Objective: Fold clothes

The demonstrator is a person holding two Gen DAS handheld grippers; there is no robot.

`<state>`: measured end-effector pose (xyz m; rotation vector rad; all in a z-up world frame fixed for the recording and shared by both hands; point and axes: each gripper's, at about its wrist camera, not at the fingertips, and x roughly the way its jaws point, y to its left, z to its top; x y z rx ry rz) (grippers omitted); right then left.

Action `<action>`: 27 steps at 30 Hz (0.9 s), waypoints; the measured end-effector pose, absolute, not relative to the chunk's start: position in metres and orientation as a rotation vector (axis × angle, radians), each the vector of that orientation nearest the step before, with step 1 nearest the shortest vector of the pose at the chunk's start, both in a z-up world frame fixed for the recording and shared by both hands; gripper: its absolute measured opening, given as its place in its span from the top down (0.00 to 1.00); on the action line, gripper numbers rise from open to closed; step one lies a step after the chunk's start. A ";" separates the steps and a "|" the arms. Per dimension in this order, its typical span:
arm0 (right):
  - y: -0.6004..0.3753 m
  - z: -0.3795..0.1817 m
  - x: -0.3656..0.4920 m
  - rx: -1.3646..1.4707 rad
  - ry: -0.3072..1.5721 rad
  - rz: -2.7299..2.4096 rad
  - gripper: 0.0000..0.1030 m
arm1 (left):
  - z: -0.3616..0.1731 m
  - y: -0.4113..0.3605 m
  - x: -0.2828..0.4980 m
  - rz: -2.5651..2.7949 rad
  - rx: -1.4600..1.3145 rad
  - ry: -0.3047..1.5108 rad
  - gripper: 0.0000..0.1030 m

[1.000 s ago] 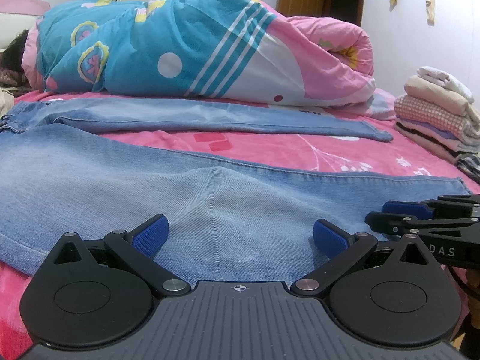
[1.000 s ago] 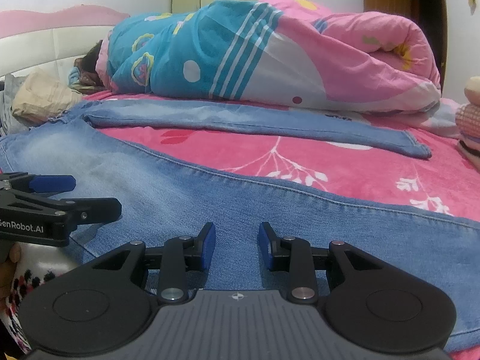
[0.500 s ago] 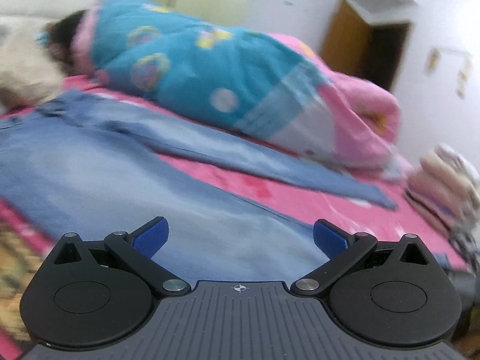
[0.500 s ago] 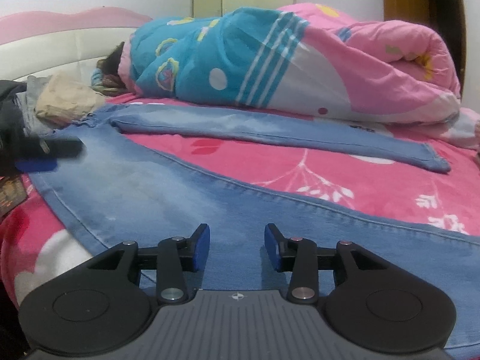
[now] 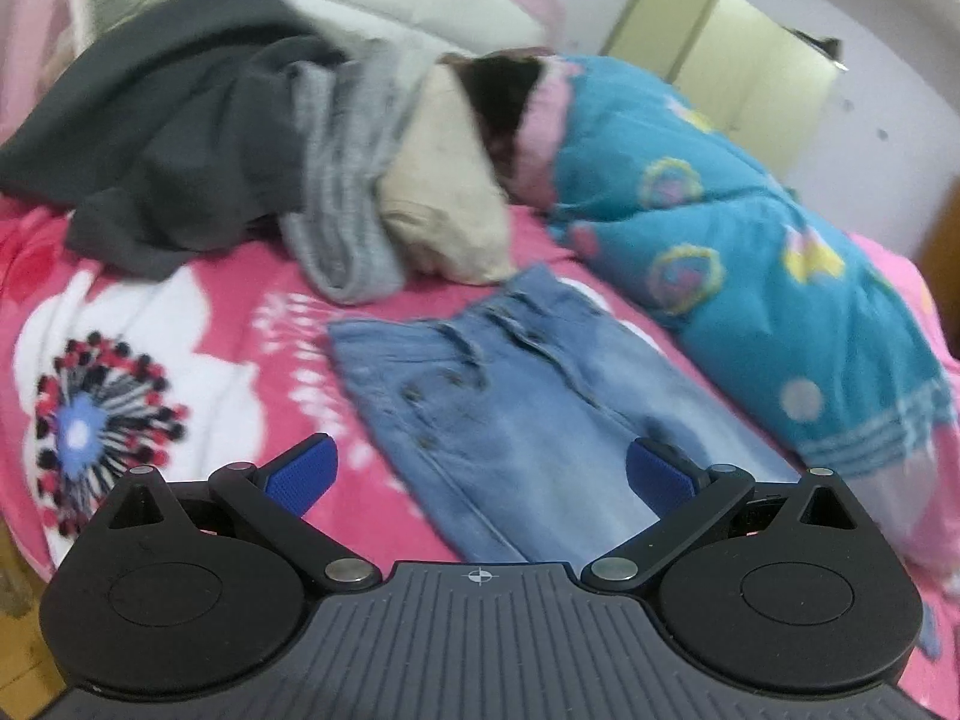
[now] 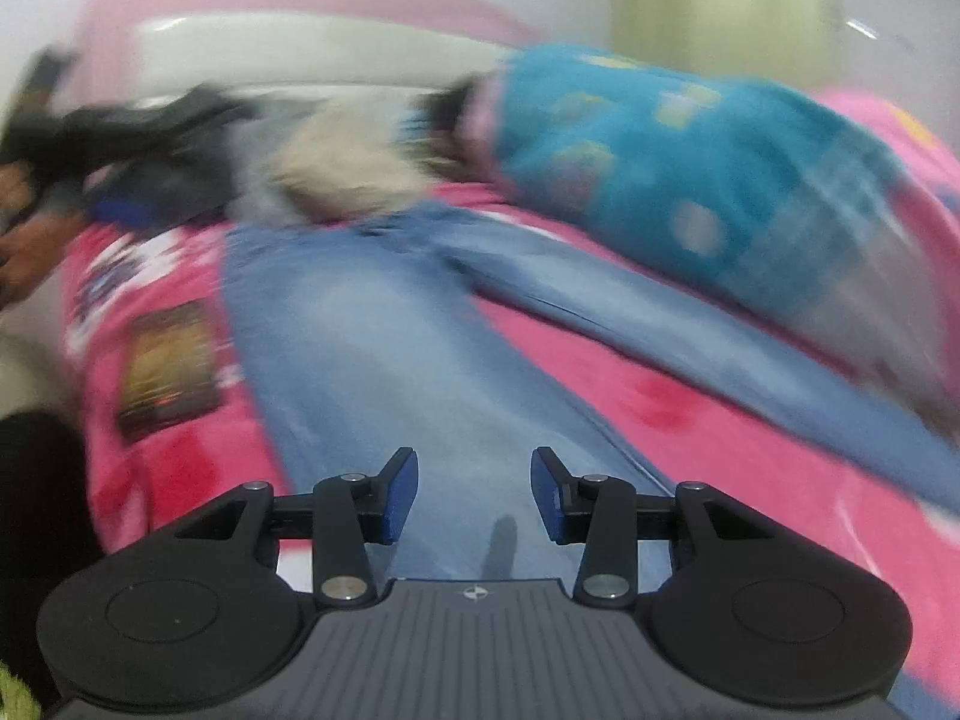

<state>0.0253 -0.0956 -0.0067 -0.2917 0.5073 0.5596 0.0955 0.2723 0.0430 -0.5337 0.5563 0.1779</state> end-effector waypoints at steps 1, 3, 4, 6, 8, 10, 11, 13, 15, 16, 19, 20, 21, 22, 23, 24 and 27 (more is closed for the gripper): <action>-0.085 -0.006 0.028 -0.339 0.501 0.600 0.57 | 0.041 0.278 0.100 0.183 -0.545 0.563 0.00; -0.064 -0.006 0.032 -0.421 0.495 0.672 0.57 | 0.034 0.286 0.107 0.185 -0.559 0.582 0.02; -0.055 -0.007 0.034 -0.450 0.502 0.705 0.57 | 0.030 0.290 0.112 0.184 -0.566 0.591 0.02; -0.040 -0.009 0.038 -0.493 0.509 0.756 0.57 | 0.022 0.295 0.119 0.181 -0.583 0.611 0.05; -0.026 -0.011 0.041 -0.531 0.513 0.798 0.57 | 0.015 0.299 0.125 0.181 -0.598 0.627 0.06; -0.017 -0.015 0.043 -0.559 0.518 0.828 0.58 | 0.010 0.304 0.130 0.184 -0.612 0.638 0.10; -0.014 -0.016 0.043 -0.566 0.523 0.842 0.58 | 0.008 0.306 0.133 0.186 -0.622 0.642 0.14; -0.011 -0.018 0.042 -0.575 0.531 0.871 0.58 | 0.005 0.311 0.138 0.195 -0.642 0.653 0.22; -0.010 -0.020 0.040 -0.585 0.541 0.895 0.58 | 0.004 0.315 0.143 0.200 -0.655 0.659 0.25; -0.010 -0.020 0.039 -0.590 0.546 0.907 0.58 | 0.004 0.316 0.146 0.202 -0.658 0.659 0.26; -0.007 -0.026 0.040 -0.638 0.550 0.907 0.59 | 0.003 0.319 0.155 0.208 -0.655 0.663 0.34; -0.006 -0.029 0.040 -0.649 0.550 0.901 0.59 | 0.001 0.320 0.158 0.210 -0.660 0.671 0.38; -0.006 -0.030 0.040 -0.654 0.551 0.896 0.59 | 0.000 0.321 0.162 0.213 -0.665 0.679 0.40; -0.006 -0.030 0.040 -0.655 0.552 0.893 0.60 | -0.002 0.322 0.165 0.215 -0.671 0.687 0.42; -0.006 -0.030 0.040 -0.659 0.552 0.887 0.62 | -0.003 0.323 0.167 0.215 -0.675 0.693 0.44; -0.006 -0.030 0.040 -0.665 0.551 0.879 0.64 | -0.003 0.323 0.169 0.215 -0.678 0.698 0.45; -0.006 -0.031 0.042 -0.676 0.554 0.847 0.73 | -0.005 0.325 0.172 0.223 -0.676 0.707 0.46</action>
